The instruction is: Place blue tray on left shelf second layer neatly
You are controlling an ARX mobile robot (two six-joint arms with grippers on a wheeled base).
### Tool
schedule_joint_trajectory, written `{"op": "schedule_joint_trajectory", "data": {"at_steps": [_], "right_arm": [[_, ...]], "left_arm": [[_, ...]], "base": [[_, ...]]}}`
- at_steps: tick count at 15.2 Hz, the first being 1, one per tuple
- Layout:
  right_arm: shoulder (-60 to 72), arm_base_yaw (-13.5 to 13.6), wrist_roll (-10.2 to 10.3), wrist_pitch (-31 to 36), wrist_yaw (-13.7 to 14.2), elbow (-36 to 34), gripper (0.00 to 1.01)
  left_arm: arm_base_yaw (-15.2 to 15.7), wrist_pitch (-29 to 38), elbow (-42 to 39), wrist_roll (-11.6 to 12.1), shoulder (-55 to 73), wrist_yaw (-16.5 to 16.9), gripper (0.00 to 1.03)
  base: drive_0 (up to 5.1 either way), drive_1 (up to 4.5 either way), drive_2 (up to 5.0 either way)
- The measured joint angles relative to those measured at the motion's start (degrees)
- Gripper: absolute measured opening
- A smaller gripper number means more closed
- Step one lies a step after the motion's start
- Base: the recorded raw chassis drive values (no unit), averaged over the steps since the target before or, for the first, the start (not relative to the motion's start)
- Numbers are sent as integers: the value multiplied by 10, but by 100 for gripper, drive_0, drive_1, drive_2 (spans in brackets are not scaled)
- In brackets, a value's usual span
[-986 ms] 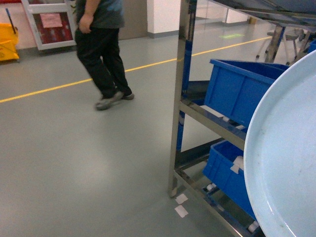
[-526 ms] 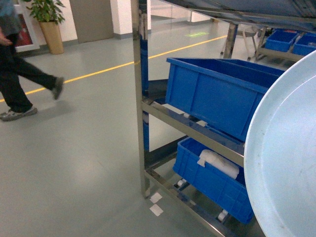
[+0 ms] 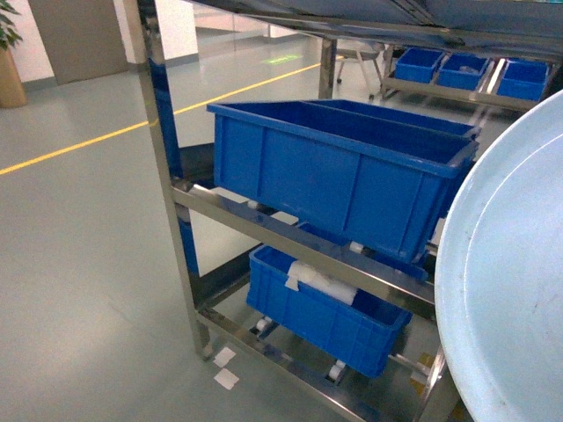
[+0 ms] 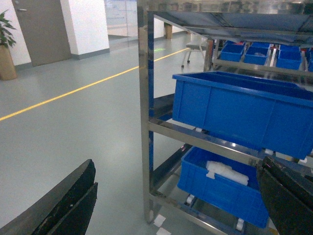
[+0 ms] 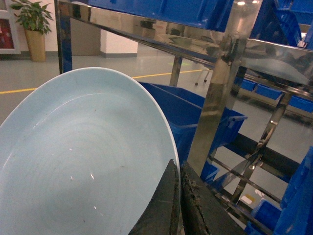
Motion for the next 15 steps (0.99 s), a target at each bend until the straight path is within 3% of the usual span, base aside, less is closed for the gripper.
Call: {"op": "schedule_joint_trajectory", "data": {"at_steps": [15], "right_arm": [[0,0,0,0,0,0,2]], "left_arm": [[0,0,0,0,0,0,98]], "base": [[-164,-164,-164]]}}
